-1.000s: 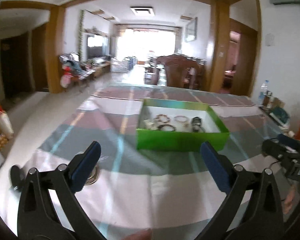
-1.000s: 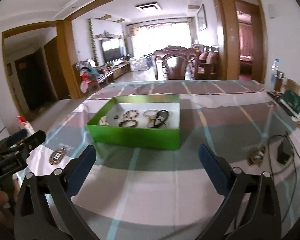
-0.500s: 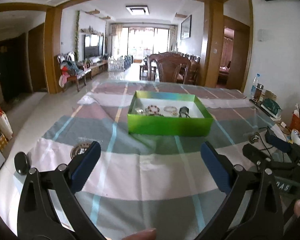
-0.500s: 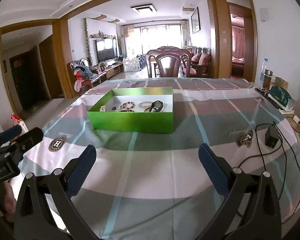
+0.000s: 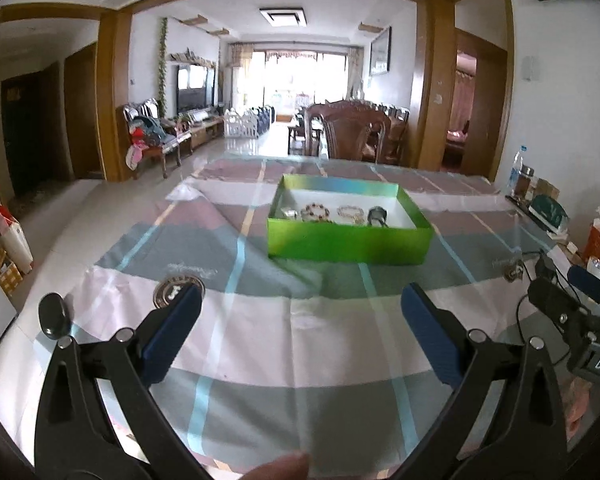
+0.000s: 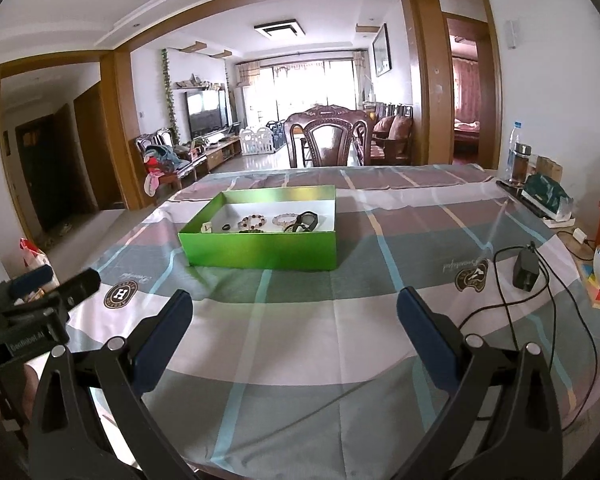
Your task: Organize jewelry
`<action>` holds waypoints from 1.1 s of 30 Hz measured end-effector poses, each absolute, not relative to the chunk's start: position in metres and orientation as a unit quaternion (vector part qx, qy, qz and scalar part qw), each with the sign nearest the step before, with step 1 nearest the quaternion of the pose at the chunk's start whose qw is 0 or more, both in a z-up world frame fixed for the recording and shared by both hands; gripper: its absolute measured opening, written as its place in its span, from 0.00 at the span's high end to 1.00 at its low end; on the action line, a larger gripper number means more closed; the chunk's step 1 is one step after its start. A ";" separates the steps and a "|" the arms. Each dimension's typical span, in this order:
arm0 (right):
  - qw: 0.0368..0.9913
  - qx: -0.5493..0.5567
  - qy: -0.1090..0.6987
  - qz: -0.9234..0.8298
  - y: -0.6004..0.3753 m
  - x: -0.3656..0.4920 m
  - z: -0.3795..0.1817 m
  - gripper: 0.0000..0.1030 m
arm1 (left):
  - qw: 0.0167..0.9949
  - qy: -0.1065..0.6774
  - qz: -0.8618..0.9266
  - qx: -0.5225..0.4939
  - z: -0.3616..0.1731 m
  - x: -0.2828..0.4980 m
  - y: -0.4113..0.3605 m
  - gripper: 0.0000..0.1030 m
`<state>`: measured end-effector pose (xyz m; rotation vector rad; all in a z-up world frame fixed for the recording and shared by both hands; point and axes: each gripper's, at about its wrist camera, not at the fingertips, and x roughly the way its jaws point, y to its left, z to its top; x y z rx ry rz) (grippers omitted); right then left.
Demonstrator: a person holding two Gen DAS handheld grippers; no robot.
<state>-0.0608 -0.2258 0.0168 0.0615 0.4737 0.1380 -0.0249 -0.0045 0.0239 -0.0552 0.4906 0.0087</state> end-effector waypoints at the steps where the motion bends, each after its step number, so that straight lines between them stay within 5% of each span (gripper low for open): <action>1: 0.969 0.031 0.234 0.069 -0.226 -0.062 0.018 0.03 | 0.971 0.239 0.004 -0.027 0.025 -0.026 -0.005 0.04; 33: 0.970 0.035 0.232 0.067 -0.227 -0.065 0.009 0.03 | 0.967 0.252 -0.011 -0.026 0.017 -0.020 -0.009 0.04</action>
